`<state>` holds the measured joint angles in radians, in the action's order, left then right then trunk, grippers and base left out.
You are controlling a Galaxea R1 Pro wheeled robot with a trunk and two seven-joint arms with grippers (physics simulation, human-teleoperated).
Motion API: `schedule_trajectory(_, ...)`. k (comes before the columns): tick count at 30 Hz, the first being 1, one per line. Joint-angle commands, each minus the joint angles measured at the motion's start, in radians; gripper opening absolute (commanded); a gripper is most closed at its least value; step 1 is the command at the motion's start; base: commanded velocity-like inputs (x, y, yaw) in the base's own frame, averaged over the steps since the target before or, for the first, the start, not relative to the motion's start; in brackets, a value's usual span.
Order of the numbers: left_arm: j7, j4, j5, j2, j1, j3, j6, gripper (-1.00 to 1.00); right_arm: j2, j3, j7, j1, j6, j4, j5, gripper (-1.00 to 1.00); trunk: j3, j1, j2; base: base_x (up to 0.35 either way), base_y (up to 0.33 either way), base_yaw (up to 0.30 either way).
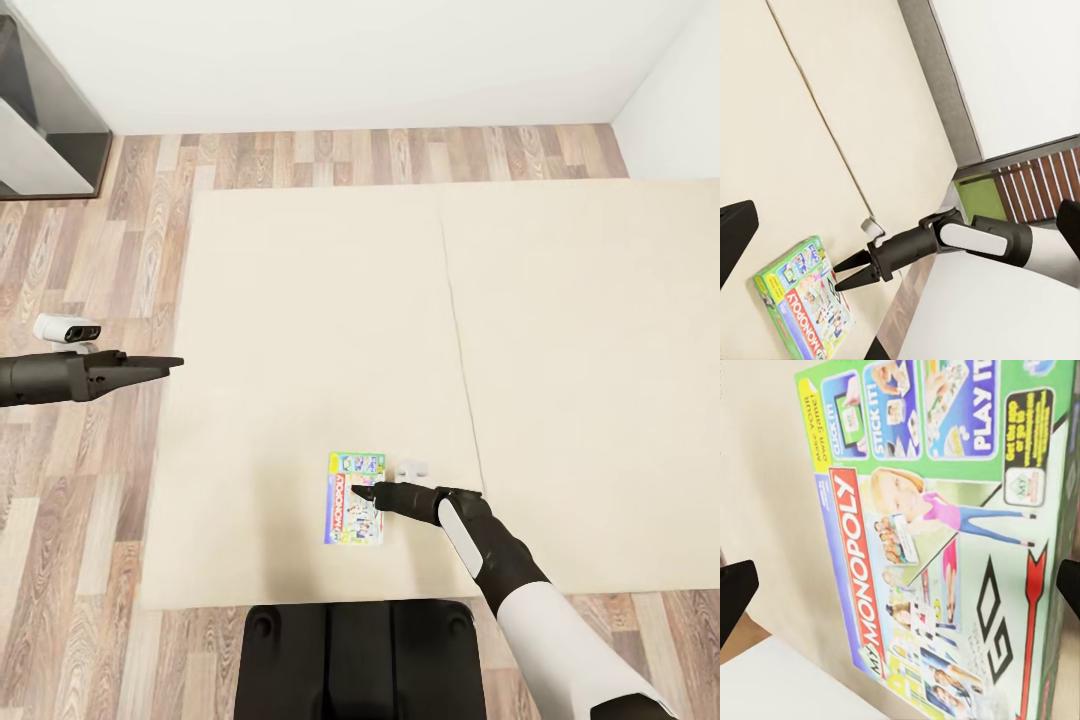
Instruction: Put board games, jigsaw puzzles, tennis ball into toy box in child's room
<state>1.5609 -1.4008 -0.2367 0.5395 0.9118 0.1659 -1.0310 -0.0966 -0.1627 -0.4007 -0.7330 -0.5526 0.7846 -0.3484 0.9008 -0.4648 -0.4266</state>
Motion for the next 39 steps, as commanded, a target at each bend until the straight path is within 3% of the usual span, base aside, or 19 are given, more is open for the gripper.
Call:
schedule_trajectory(1,0.004,0.0,0.0,0.0,0.0,0.0,-0.011,1.0,0.0,0.0,0.0,0.0,-0.006,0.001,-0.004,1.0,0.001,-0.001,-0.001,0.0,0.032,0.0)
schedule_trajectory(39,0.004,0.0,0.0,0.0,0.0,0.0,-0.011,1.0,0.0,0.0,0.0,0.0,-0.006,0.001,-0.004,1.0,0.001,-0.001,-0.001,0.0,0.057,0.0)
